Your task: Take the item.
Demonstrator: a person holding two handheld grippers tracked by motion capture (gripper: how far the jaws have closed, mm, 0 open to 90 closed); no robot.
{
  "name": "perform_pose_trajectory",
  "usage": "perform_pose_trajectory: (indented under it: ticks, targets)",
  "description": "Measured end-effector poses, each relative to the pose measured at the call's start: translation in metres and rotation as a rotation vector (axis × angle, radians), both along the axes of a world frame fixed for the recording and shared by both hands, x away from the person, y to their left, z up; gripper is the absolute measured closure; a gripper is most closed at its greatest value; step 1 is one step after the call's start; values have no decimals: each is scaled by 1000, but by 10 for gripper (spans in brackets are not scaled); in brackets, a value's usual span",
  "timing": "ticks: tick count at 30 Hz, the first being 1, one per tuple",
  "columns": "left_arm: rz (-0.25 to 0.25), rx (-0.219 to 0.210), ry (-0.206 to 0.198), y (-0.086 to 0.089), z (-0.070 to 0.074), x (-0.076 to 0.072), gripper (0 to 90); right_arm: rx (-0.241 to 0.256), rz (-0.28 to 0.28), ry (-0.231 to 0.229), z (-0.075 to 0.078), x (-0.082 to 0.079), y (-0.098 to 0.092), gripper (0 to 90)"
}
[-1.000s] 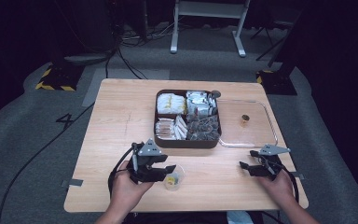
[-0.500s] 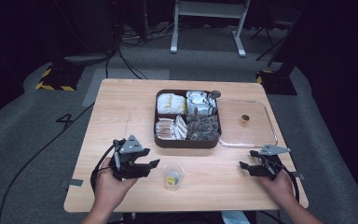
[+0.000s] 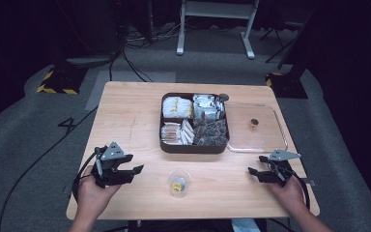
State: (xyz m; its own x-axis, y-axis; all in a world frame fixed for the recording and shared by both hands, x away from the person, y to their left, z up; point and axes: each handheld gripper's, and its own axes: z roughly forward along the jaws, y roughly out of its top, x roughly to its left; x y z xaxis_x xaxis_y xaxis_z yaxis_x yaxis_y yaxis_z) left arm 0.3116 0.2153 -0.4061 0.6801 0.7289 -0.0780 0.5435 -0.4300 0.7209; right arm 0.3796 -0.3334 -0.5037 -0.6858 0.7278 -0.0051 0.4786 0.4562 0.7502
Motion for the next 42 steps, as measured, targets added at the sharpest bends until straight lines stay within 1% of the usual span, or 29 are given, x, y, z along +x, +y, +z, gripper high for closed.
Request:
perform_pose_trajectory:
  ticks: [2, 3, 7, 9, 10, 12, 13, 16, 17, 19, 20, 21, 23, 25, 28, 29, 31, 32, 34, 37, 38, 41, 42]
  targets:
    - [15, 21, 9, 4, -5, 2, 441, 0, 0, 0, 0, 0, 0, 263]
    - [24, 24, 10, 6, -7, 3, 439, 0, 0, 0, 0, 0, 0, 264]
    - [38, 16, 26, 14, -15, 7, 431, 0, 0, 0, 0, 0, 0, 263]
    - [24, 33, 53, 17, -19, 9, 430, 0, 0, 0, 0, 0, 0, 263]
    - [13, 46, 58, 18, -22, 11, 429, 0, 0, 0, 0, 0, 0, 264]
    - [18, 81, 66, 20, -28, 12, 416, 0, 0, 0, 0, 0, 0, 263]
    - [24, 78, 81, 22, -31, 12, 417, 0, 0, 0, 0, 0, 0, 263]
    - [50, 93, 104, 27, -41, 13, 409, 0, 0, 0, 0, 0, 0, 263]
    - [57, 116, 108, 28, -44, 14, 401, 0, 0, 0, 0, 0, 0, 263]
    - [72, 146, 116, 30, -48, 14, 396, 0, 0, 0, 0, 0, 0, 263]
    - [75, 146, 117, 30, -51, 13, 396, 0, 0, 0, 0, 0, 0, 263]
    - [76, 134, 131, 32, -54, 14, 399, 0, 0, 0, 0, 0, 0, 264]
    - [86, 135, 159, 34, -61, 15, 396, 0, 0, 0, 0, 0, 0, 263]
    - [96, 135, 171, 35, -66, 15, 394, 0, 0, 0, 0, 0, 0, 264]
    - [104, 140, 180, 36, -71, 15, 381, 0, 0, 0, 0, 0, 0, 263]
    - [108, 147, 187, 36, -73, 15, 377, 0, 0, 0, 0, 0, 0, 263]
    - [114, 175, 184, 35, -76, 16, 352, 0, 0, 0, 0, 0, 0, 263]
    - [118, 180, 178, 33, -77, 16, 341, 0, 0, 0, 0, 0, 0, 263]
    - [116, 204, 155, 31, -79, 16, 313, 0, 0, 0, 0, 0, 0, 263]
    - [118, 191, 136, 29, -82, 17, 258, 0, 0, 0, 0, 0, 0, 263]
    - [114, 179, 128, 29, -83, 17, 229, 0, 0, 0, 0, 0, 0, 263]
    - [104, 153, 87, 30, -89, 18, 146, 0, 0, 0, 0, 0, 0, 263]
    - [106, 135, 74, 30, -91, 17, 128, 0, 0, 0, 0, 0, 0, 263]
